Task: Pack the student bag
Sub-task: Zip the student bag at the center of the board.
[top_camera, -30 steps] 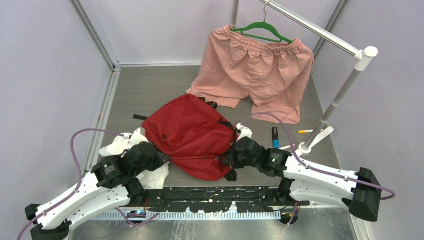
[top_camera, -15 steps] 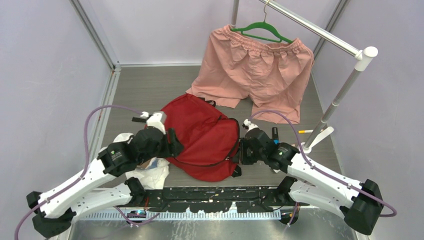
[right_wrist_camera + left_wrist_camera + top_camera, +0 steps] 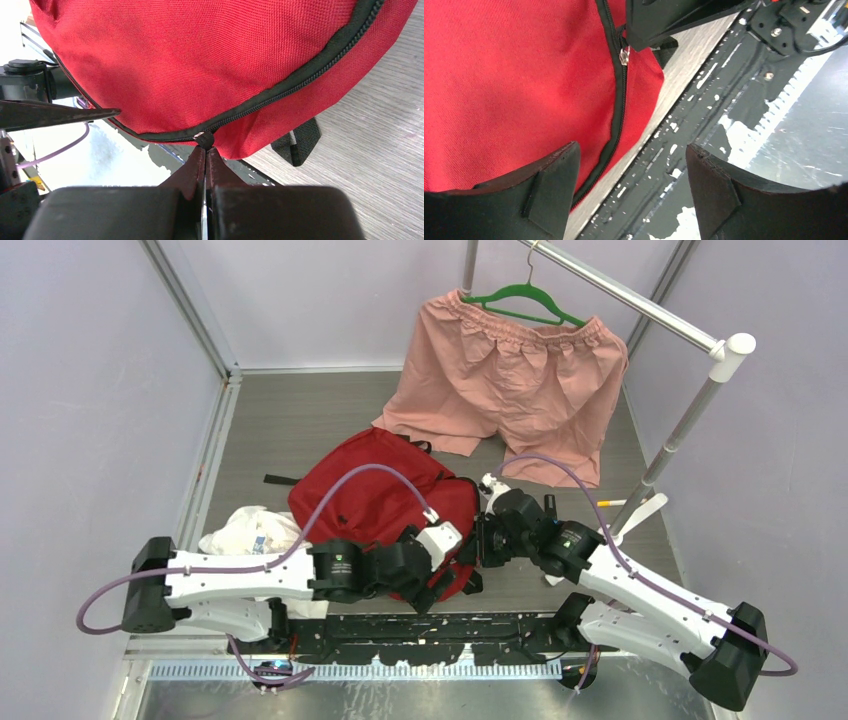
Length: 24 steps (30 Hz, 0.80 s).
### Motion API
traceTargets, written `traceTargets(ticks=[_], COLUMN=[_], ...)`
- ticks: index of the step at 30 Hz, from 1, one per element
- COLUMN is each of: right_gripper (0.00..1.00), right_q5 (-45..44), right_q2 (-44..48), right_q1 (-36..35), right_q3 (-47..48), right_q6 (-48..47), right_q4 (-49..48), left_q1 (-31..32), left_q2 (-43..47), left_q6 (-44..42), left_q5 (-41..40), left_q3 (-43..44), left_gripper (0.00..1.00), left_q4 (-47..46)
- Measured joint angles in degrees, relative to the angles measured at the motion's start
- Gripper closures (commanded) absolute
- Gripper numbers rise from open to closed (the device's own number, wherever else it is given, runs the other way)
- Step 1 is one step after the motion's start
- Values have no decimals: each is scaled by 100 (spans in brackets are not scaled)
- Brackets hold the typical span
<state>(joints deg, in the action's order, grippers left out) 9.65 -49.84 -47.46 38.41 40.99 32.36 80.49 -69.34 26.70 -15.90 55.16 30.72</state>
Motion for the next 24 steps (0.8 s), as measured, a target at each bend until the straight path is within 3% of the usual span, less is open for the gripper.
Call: traceTargets(ticks=[10, 16, 20, 24], right_gripper=[99, 99, 99, 99], right_q5=[15, 57, 55, 31], right_q2=[144, 162, 188, 223], right_q1=[0, 0, 0, 0], right_q3=[7, 42, 133, 199], right_q6=[-13, -13, -13, -20], right_q4=[85, 240, 350, 448], left_q1=[68, 68, 68, 68], left_q2=[-905, -1012, -975, -887], left_q6=[-664, -730, -675, -592], left_q5=[-420, -841, -992, -1078], left_q3=[173, 142, 24, -20], left_gripper=[31, 62, 96, 100], left_q4=[-474, -643, -780, -767])
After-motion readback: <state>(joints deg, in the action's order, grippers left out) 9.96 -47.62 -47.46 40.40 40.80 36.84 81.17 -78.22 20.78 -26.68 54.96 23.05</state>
